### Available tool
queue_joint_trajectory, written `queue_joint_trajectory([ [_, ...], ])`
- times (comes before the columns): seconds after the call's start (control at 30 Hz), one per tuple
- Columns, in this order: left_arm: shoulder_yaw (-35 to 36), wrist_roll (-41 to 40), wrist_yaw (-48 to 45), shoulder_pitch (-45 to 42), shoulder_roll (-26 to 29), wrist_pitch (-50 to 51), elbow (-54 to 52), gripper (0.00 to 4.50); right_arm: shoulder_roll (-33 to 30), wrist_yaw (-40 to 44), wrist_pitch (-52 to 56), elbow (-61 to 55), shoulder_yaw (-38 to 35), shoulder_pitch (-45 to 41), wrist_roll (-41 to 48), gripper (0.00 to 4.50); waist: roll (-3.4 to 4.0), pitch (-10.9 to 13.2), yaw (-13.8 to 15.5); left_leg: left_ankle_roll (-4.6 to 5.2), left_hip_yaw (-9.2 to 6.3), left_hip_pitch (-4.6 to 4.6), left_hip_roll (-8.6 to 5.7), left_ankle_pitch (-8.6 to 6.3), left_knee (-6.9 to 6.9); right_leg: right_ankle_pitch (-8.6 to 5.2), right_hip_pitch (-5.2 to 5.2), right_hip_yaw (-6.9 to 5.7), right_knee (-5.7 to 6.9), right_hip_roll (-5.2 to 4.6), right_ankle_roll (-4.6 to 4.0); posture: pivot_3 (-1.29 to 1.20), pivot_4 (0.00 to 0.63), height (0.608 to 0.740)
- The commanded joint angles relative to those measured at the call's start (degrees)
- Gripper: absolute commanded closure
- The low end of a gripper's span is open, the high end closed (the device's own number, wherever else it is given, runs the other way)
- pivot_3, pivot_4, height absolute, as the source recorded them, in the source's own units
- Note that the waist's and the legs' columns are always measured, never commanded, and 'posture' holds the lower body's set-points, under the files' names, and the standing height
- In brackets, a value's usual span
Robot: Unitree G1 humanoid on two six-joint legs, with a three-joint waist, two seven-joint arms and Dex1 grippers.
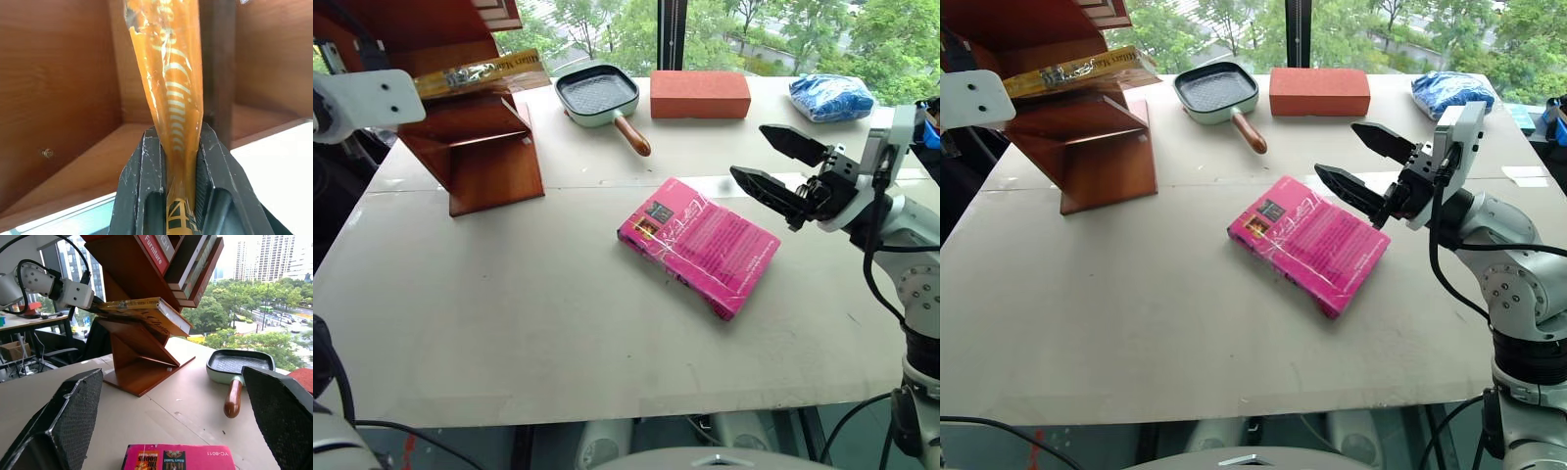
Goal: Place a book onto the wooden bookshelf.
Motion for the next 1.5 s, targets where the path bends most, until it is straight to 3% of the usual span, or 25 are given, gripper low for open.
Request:
queue_joint_trajectory([
  [0.03,1.7,0.4,-2.0,1.2,2.9,3.6,-2.6,4.38,0.4,-0.1,-1.6,-2.3,-1.1,-0.1,-0.5,0.0,0.0,0.0,-0.5,0.0,-0.01,0.01,0.01,0.0,0.0,0.0,0.0,0.0,0.02,0.0,0.0,0.0,0.15,0.74],
  [0.13,1.5,1.6,-2.4,1.9,3.8,5.6,-4.1,4.38,0.8,0.1,-2.0,-2.1,-0.7,-0.4,-1.1,0.0,0.0,0.0,-1.1,0.0,0.0,0.04,0.03,0.0,0.01,0.0,0.0,0.02,0.05,0.04,0.0,0.0,0.15,0.74],
  [0.43,2.5,2.6,-1.4,1.7,4.1,9.3,-8.0,0.05,1.1,0.4,-2.6,-2.2,-0.9,0.1,-2.0,0.0,-0.01,0.0,-0.5,0.0,-0.04,-0.05,0.05,0.0,0.08,0.0,-0.04,-0.02,0.05,0.04,0.0,0.0,0.15,0.74],
  [0.63,6.9,-2.2,-6.3,2.3,6.7,14.6,-14.5,0.01,-0.1,-0.3,-2.5,-2.6,-2.9,1.3,-2.7,0.0,-0.02,0.0,-0.6,0.0,-0.03,-0.12,0.04,0.0,0.25,0.01,-0.02,-0.01,0.06,0.0,0.0,0.0,0.15,0.74],
  [0.73,10.8,-6.1,-9.6,7.9,9.6,15.1,-16.8,0.01,-1.2,0.2,-2.4,-2.7,-4.4,3.0,-2.3,0.0,0.0,0.0,-1.0,0.0,0.01,-0.1,0.04,0.0,0.26,0.0,-0.02,0.03,0.07,0.01,0.0,0.0,0.15,0.74],
  [0.9,21.3,-18.6,-11.2,11.3,3.6,28.7,-29.1,0.01,-3.4,2.6,-2.7,-3.6,-5.0,7.7,-3.4,0.0,-0.01,0.0,-0.2,0.0,-0.1,-0.1,0.12,0.0,0.34,0.0,0.0,-0.11,0.16,0.03,0.0,0.0,0.15,0.74],
  [1.1,31.8,-44.1,-14.1,17.2,-10.3,61.8,-52.8,0.01,-4.8,5.5,-4.8,-2.7,-5.7,12.8,-6.4,0.0,0.03,0.0,-0.4,0.01,-0.13,0.07,0.12,-0.01,0.74,-0.02,0.44,-0.14,0.06,0.02,0.05,0.0,0.15,0.74],
  [1.13,32.9,-46.8,-13.9,19.1,-12.1,64.8,-55.8,0.01,-4.9,6.0,-5.6,-2.2,-5.8,13.7,-7.3,0.0,0.09,-0.1,-0.4,0.01,-0.16,0.06,0.12,-0.01,0.77,-0.02,0.45,-0.17,0.08,0.02,0.05,0.0,0.15,0.74],
  [1.2,34.3,-49.1,-7.5,27.0,-20.7,70.4,-63.6,0.01,-5.0,7.6,-10.0,0.2,-6.1,17.7,-11.7,0.0,0.17,-0.1,-0.5,0.01,-0.12,0.14,0.12,-0.01,0.77,-0.01,0.51,-0.09,0.12,0.01,0.04,0.0,0.15,0.74],
  [1.33,36.5,-49.9,0.6,42.8,-32.9,71.4,-69.6,0.01,-4.4,9.4,-16.7,4.5,-7.8,25.2,-16.6,0.0,0.21,-0.2,-0.7,0.0,-0.11,0.32,0.12,-0.01,0.66,0.0,0.63,0.05,0.07,0.01,0.03,0.0,0.15,0.74],
  [1.5,34.3,-46.9,5.4,57.1,-42.6,55.8,-66.0,0.01,-3.8,12.9,-24.6,10.9,-8.9,32.4,-20.5,0.0,0.15,-0.2,-0.4,0.0,-0.13,0.93,0.18,-0.01,0.53,-0.01,1.08,0.19,0.07,0.02,-0.03,0.0,0.15,0.74],
])
